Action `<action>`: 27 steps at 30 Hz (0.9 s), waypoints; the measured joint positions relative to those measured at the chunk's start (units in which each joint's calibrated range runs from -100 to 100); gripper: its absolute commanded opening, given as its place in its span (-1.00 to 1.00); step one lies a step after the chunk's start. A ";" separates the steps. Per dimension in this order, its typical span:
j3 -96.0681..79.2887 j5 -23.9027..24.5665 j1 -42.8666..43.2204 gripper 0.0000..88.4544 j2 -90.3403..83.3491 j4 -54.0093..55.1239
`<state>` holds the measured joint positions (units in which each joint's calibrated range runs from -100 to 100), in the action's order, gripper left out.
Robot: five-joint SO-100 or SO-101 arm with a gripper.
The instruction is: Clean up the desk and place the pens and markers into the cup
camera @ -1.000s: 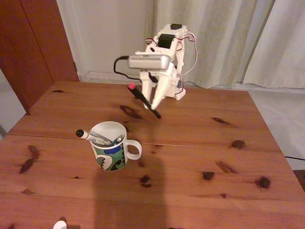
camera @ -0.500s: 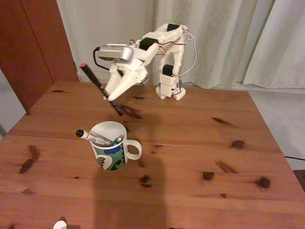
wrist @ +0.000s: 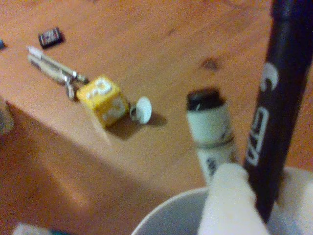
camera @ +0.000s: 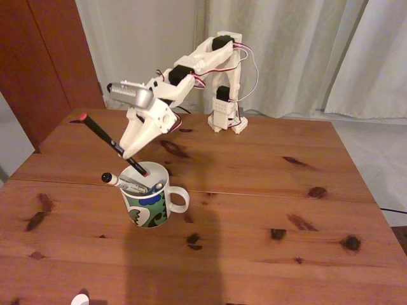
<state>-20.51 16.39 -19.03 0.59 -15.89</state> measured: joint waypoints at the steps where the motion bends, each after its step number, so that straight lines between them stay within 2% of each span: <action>1: 0.00 0.00 0.29 -0.98 0.42 0.00; 10: 0.00 0.00 3.08 -0.98 1.27 0.00; 12: 0.00 0.00 3.15 -0.90 1.27 0.00; 16: 0.00 0.00 3.15 -0.60 1.27 0.00; 18: 0.00 0.00 3.15 -0.53 1.27 0.00; 27: 0.00 0.00 3.23 -0.54 1.27 0.00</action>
<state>-20.51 16.39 -15.80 1.86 -15.89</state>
